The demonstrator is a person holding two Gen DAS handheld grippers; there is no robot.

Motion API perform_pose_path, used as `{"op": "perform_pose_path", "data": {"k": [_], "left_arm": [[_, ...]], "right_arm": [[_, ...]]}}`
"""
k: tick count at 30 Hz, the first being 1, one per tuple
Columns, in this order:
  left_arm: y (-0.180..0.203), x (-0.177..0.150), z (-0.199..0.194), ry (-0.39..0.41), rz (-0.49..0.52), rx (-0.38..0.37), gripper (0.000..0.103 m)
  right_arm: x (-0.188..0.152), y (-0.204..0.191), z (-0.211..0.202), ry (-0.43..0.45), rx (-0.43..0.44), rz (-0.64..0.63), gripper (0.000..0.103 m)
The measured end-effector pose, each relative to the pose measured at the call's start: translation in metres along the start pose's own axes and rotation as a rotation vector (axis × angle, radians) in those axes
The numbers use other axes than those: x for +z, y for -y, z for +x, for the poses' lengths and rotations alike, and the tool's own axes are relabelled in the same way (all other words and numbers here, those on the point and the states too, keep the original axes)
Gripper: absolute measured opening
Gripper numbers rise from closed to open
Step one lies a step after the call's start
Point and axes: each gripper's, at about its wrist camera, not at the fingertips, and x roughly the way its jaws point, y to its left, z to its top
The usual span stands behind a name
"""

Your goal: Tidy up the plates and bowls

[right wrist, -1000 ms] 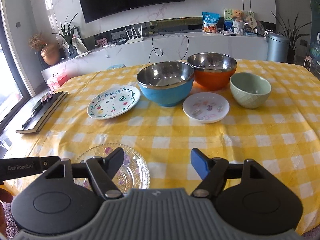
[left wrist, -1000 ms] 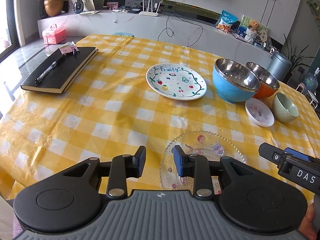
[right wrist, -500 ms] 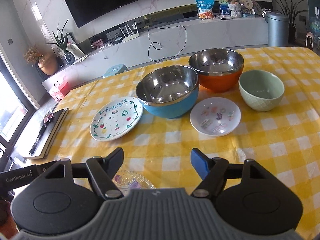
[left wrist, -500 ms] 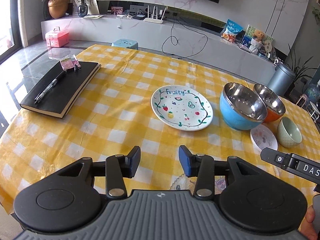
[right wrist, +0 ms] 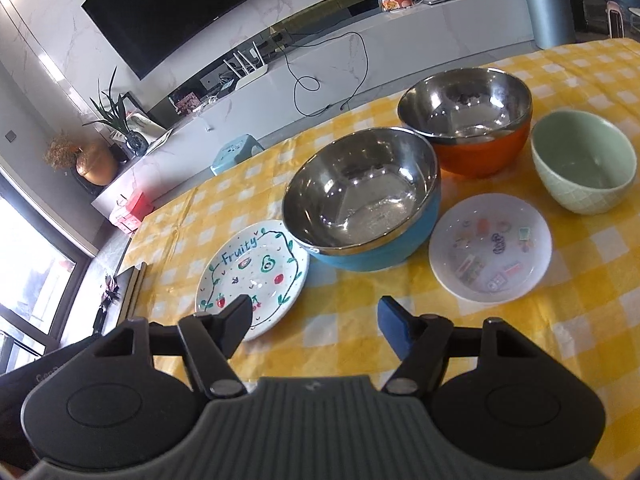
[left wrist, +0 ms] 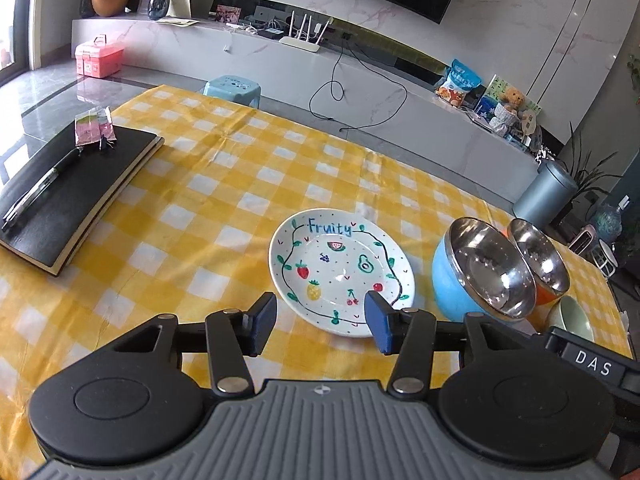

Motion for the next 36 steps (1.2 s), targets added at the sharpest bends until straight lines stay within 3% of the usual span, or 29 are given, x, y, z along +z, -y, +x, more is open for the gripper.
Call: {"op": "perform_pose_path", "data": {"k": [5, 13, 20, 25, 28, 36], "left_arm": [[-0.012, 0.009, 0.027, 0.01, -0.014, -0.009, 0.058], [-0.027, 0.026, 0.067, 0.023, 0.035, -0.003, 0.045], [-0.036, 0.032, 0.094, 0.001, 0.033, -0.028, 0.038], [-0.034, 0.033, 0.104, 0.008, 0.053, -0.042, 0.032], [-0.035, 0.034, 0.106, 0.008, 0.043, -0.06, 0.021], [-0.033, 0.034, 0.104, 0.016, 0.05, -0.055, 0.017]], "right_arm": [[0.001, -0.003, 0.029, -0.03, 0.022, 0.053, 0.055], [0.004, -0.001, 0.07, -0.019, 0.019, 0.089, 0.035], [0.005, 0.003, 0.091, -0.011, 0.037, 0.115, 0.031], [0.005, 0.002, 0.097, 0.0, 0.053, 0.109, 0.02], [0.005, 0.002, 0.101, -0.005, 0.06, 0.109, 0.011], [0.004, 0.007, 0.101, -0.005, 0.059, 0.134, 0.007]]}}
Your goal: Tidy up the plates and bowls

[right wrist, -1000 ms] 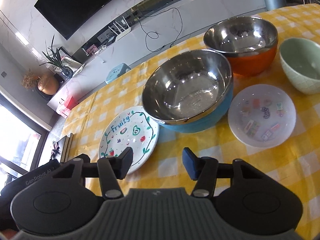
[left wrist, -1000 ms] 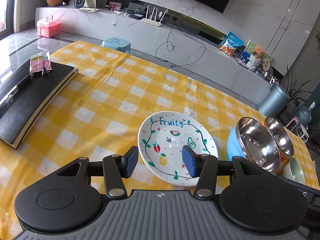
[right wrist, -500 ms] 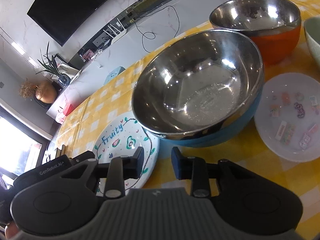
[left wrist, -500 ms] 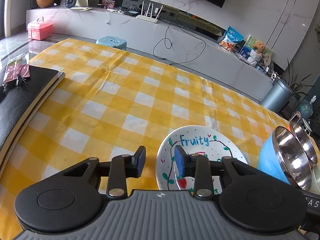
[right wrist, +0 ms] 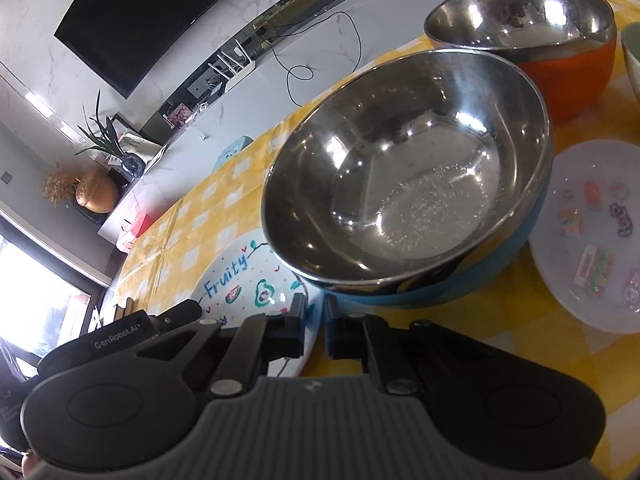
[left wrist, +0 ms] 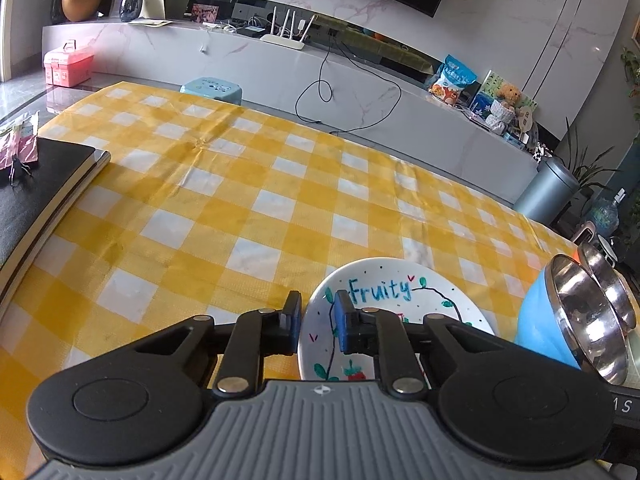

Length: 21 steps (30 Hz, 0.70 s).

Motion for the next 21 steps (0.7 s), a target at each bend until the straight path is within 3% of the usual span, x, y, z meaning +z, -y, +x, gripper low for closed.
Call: {"op": "perform_pose_path", "data": {"k": [7, 21], "left_arm": [[-0.001, -0.01, -0.019, -0.007, -0.001, 0.002, 0.013], [-0.01, -0.047, -0.053, -0.058, -0.113, -0.046, 0.011]], "right_arm": [[-0.001, 0.001, -0.019, -0.029, 0.007, 0.023, 0.007], [-0.025, 0.028, -0.056, -0.089, 0.014, 0.058, 0.006]]}}
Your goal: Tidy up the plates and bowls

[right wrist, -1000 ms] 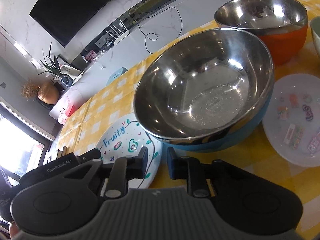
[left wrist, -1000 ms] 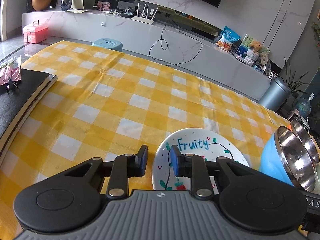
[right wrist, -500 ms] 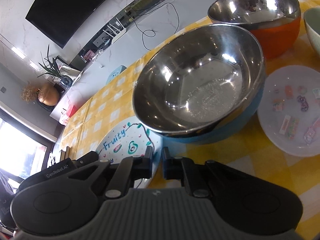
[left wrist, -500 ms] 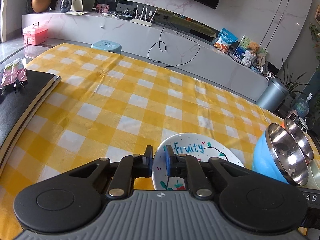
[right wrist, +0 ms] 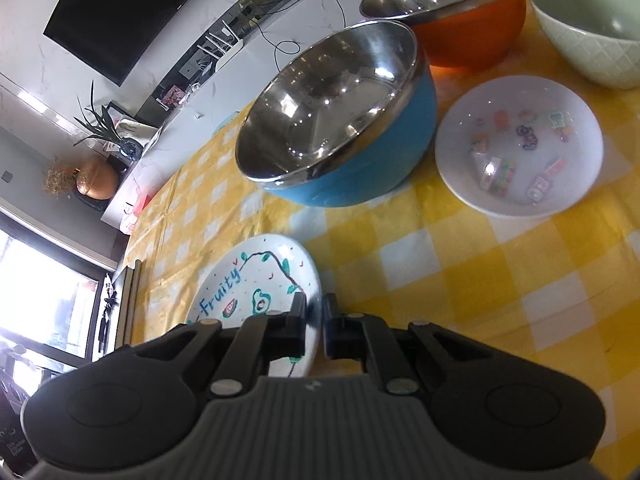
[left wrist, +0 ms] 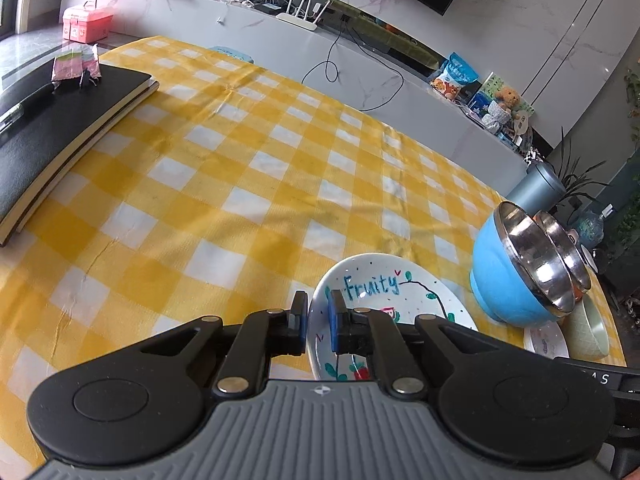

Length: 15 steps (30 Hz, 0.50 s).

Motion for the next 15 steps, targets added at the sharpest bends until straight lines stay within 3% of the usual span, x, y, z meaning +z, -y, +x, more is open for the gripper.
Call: {"op": "perform_pose_path", "data": {"k": [6, 15], "left_arm": [[-0.004, 0.005, 0.004, -0.032, -0.001, -0.004, 0.019], [-0.007, 0.004, 0.007, -0.047, 0.0, -0.044, 0.019]], "right_arm": [[0.009, 0.011, 0.003, -0.029, 0.076, 0.045, 0.011], [0.011, 0.029, 0.005, -0.059, 0.145, 0.092, 0.013]]}}
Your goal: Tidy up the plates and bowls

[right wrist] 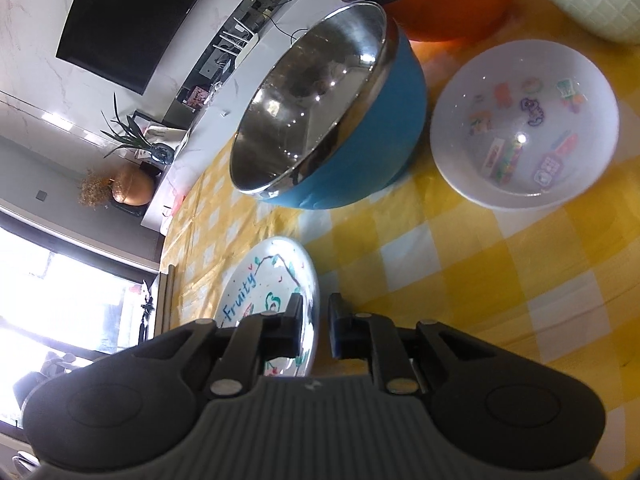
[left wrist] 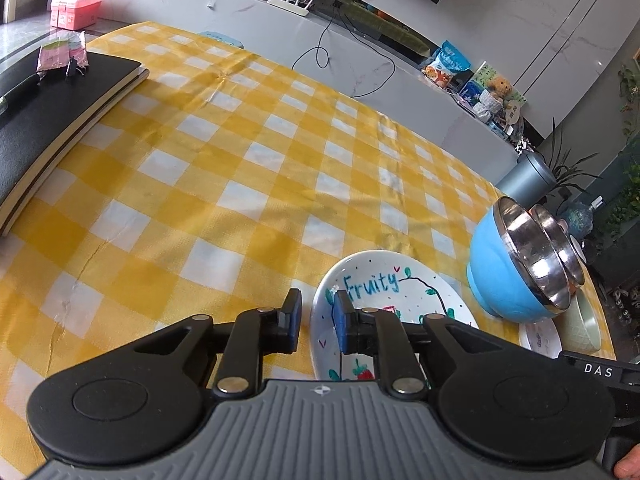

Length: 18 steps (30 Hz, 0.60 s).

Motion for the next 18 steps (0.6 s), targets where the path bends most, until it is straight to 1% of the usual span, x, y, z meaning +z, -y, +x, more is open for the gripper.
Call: {"op": "perform_pose_path", "data": {"k": [5, 8, 12, 18], "left_arm": [[-0.004, -0.001, -0.001, -0.014, -0.041, -0.03, 0.018], [0.0, -0.001, 0.0, -0.019, -0.038, -0.023, 0.018], [-0.001, -0.002, -0.001, -0.006, -0.047, -0.012, 0.013], [0.003, -0.005, -0.009, 0.008, -0.045, -0.01, 0.012]], "right_arm": [[0.0, 0.007, -0.002, -0.008, 0.023, 0.029, 0.013], [0.0, 0.007, -0.001, -0.015, 0.022, 0.029, 0.009], [0.0, 0.001, 0.001, -0.009, 0.011, 0.034, 0.005], [0.004, -0.003, -0.004, 0.002, 0.024, 0.017, 0.005]]}}
